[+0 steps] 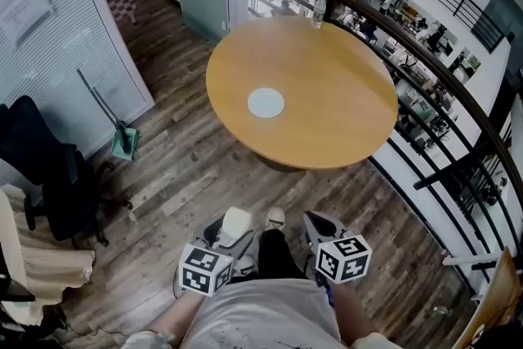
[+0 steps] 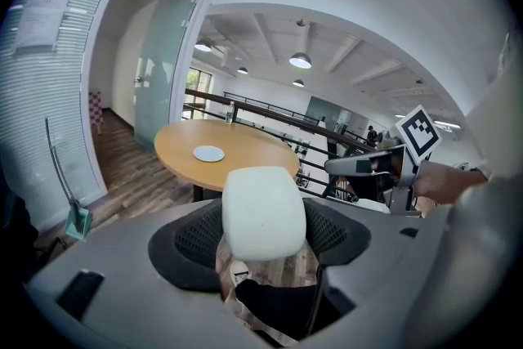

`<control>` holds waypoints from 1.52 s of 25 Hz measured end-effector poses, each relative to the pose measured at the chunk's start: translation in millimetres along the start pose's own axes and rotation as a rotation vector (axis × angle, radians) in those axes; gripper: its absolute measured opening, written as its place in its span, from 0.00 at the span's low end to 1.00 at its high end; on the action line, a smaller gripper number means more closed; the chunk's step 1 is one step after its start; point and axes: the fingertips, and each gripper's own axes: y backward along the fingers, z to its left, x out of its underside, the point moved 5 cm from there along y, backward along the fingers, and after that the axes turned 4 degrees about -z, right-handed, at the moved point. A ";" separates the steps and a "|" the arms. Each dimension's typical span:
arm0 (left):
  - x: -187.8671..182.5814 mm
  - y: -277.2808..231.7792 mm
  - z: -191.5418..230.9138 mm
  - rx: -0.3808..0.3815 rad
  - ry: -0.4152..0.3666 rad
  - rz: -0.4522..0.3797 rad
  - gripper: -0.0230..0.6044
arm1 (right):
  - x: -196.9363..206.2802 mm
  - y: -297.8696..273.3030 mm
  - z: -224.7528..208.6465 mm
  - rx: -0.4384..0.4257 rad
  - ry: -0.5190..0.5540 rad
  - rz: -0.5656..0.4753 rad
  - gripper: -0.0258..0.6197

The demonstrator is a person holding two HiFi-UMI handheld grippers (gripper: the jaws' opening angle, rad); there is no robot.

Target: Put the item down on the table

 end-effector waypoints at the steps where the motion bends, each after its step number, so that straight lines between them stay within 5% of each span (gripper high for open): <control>1: -1.0 -2.2 2.5 -0.002 0.002 0.001 0.55 | 0.2 -3.3 -1.0 -0.003 -0.003 0.002 0.08; 38: -187.1 -244.4 131.3 -0.128 0.048 -0.040 0.55 | -187.2 -236.1 -189.1 -0.132 0.043 0.036 0.08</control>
